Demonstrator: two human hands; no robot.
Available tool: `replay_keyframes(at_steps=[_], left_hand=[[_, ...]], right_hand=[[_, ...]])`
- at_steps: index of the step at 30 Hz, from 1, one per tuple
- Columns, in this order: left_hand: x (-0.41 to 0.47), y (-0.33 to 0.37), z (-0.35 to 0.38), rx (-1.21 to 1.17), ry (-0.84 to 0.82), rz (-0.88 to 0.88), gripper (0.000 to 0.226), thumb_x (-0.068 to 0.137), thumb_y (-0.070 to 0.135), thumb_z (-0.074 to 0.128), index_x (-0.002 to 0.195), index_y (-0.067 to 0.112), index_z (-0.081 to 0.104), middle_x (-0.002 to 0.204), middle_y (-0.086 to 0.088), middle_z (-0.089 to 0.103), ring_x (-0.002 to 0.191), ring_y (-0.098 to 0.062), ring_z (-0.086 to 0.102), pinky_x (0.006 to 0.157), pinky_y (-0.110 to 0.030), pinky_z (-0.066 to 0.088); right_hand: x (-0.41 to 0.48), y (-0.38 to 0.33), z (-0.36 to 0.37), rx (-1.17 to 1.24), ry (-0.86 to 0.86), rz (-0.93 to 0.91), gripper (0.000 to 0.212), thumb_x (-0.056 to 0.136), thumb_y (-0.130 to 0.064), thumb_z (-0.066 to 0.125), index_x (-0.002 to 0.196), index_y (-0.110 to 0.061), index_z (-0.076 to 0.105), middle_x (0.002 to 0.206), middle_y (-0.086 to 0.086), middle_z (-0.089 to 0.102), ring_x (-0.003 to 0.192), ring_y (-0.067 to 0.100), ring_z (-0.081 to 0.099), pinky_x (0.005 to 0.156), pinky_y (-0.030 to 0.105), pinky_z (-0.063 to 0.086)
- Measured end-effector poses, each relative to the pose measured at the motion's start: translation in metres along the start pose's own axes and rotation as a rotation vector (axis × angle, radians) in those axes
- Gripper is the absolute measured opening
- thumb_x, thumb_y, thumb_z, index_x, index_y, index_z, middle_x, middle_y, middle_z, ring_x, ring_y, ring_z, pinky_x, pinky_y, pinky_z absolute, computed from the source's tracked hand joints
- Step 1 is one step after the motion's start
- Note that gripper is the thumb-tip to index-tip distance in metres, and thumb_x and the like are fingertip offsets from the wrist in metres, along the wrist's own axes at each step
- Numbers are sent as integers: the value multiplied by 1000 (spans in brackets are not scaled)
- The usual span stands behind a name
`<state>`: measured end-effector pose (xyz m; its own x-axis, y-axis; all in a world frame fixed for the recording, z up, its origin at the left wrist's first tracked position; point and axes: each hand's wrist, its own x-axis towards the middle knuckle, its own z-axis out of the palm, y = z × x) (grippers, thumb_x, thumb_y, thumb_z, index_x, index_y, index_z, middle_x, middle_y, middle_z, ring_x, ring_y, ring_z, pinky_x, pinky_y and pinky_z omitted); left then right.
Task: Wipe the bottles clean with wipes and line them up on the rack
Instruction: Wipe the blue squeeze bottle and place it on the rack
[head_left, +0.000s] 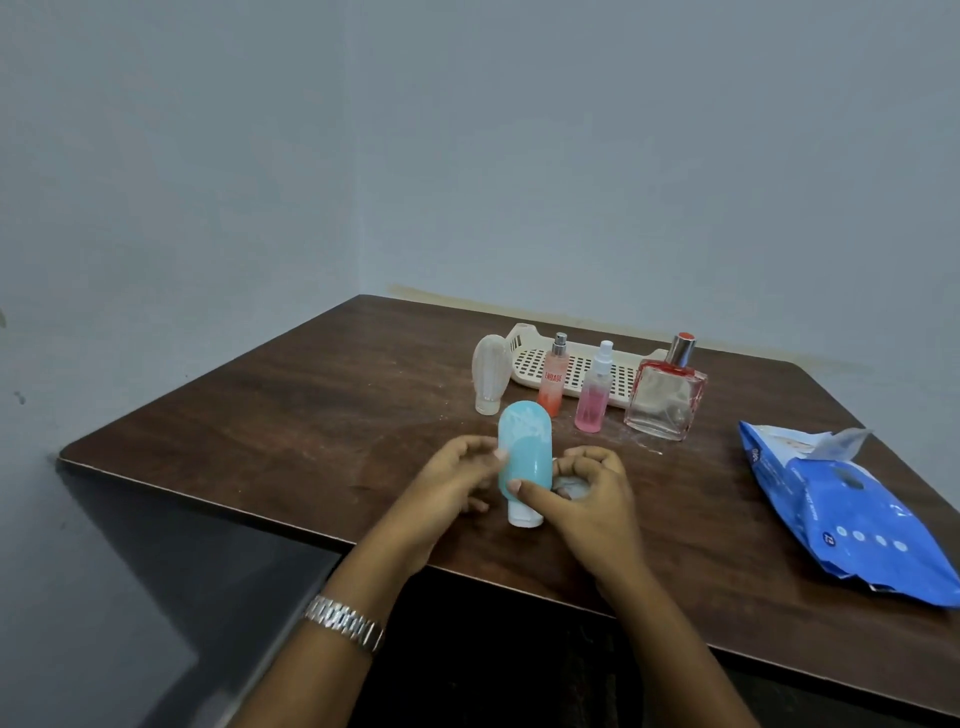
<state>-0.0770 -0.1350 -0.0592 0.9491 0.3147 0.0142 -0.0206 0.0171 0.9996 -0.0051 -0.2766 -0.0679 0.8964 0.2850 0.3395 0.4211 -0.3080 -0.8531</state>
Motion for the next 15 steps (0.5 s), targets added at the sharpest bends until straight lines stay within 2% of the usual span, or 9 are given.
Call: replay_keyframes(at_steps=[3,4,6,7,9,15], left_hand=[[-7,-10,-8,144,-86,30,64,76,14,79,131,21,47,120,-2,65,110,-11,59,88,-18,49],[-9,-11,-7,158,-92,35,75,69,18,85,133,22,45,118,-1,67,114,-13,59,94,-21,48],[-9,-12,-2,128,-99,30,85,58,32,87,132,23,46,110,-3,71,112,-22,63,98,-33,50],[-10,-12,0,102,-97,27,84,57,34,85,132,22,47,107,-5,73,109,-26,65,98,-39,50],[-11,-12,-1,82,-90,39,74,64,27,82,130,21,49,101,-8,74,102,-30,68,96,-45,51],[-16,-11,-2,172,-95,56,59,75,16,81,128,13,54,97,-8,75,95,-22,71,92,-41,54]], right_hand=[[1,1,1,95,12,43,34,54,-37,87,73,-16,69,106,-2,51,92,-1,54,75,12,43],[2,3,2,173,15,79,36,53,-39,87,73,-16,70,108,0,54,91,4,58,75,17,47],[2,5,4,325,-1,166,53,45,-52,86,76,-13,73,109,7,62,89,16,65,78,35,56],[2,6,6,365,-16,206,61,40,-58,85,79,-12,73,109,10,64,89,21,67,79,42,57],[0,5,9,402,-39,233,66,38,-61,84,82,-12,73,107,14,65,88,25,68,77,47,57],[-2,5,11,306,-70,186,68,36,-67,83,80,-16,73,109,12,63,90,21,67,79,46,57]])
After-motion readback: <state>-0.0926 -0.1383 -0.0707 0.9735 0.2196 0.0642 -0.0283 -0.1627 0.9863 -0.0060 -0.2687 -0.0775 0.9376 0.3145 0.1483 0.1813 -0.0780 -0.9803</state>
